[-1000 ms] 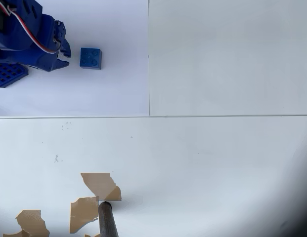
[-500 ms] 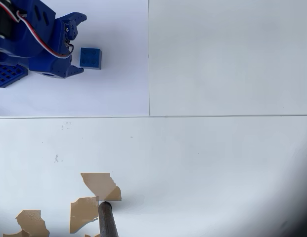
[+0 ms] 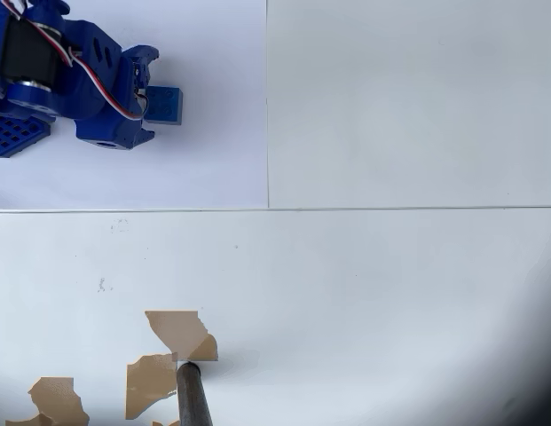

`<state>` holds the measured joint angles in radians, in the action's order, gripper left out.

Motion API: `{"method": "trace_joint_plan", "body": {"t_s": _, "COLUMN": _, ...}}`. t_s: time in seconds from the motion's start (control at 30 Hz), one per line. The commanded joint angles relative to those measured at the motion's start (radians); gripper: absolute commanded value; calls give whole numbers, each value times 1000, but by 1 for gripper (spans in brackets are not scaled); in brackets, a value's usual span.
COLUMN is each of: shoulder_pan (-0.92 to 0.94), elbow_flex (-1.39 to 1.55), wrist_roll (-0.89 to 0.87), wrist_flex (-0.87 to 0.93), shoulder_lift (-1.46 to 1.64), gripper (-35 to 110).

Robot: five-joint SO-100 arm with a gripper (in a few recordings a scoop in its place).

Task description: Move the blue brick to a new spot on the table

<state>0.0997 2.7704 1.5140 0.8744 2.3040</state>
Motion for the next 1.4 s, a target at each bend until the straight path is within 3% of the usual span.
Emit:
{"method": "trace_joint_plan", "body": {"t_s": 0.0, "shoulder_pan": 0, "elbow_flex": -12, "wrist_roll": -28, "wrist_flex": -32, "shoulder_lift": -18, "gripper": 17}}
{"method": "trace_joint_plan", "body": {"t_s": 0.17, "shoulder_pan": -6, "elbow_flex": -29, "wrist_roll": -43, "wrist_flex": 51, "shoulder_lift": 71, "gripper": 1}}
{"method": "trace_joint_plan", "body": {"t_s": 0.37, "shoulder_pan": -40, "elbow_flex": -245, "wrist_roll": -110, "wrist_flex": 153, "shoulder_lift": -32, "gripper": 1}}
{"method": "trace_joint_plan", "body": {"t_s": 0.67, "shoulder_pan": -49, "elbow_flex": -983, "wrist_roll": -238, "wrist_flex": 302, "shoulder_lift": -667, "gripper": 1}}
{"method": "trace_joint_plan", "body": {"t_s": 0.97, "shoulder_pan": -92, "elbow_flex": -1678, "wrist_roll": -336, "wrist_flex": 583, "shoulder_lift": -1088, "gripper": 1}}
{"method": "trace_joint_plan", "body": {"t_s": 1.1, "shoulder_pan": -126, "elbow_flex": -2123, "wrist_roll": -379, "wrist_flex": 747, "shoulder_lift": -1313, "gripper": 1}}
{"method": "trace_joint_plan", "body": {"t_s": 1.37, "shoulder_pan": -201, "elbow_flex": -2413, "wrist_roll": -426, "wrist_flex": 741, "shoulder_lift": -1514, "gripper": 1}}
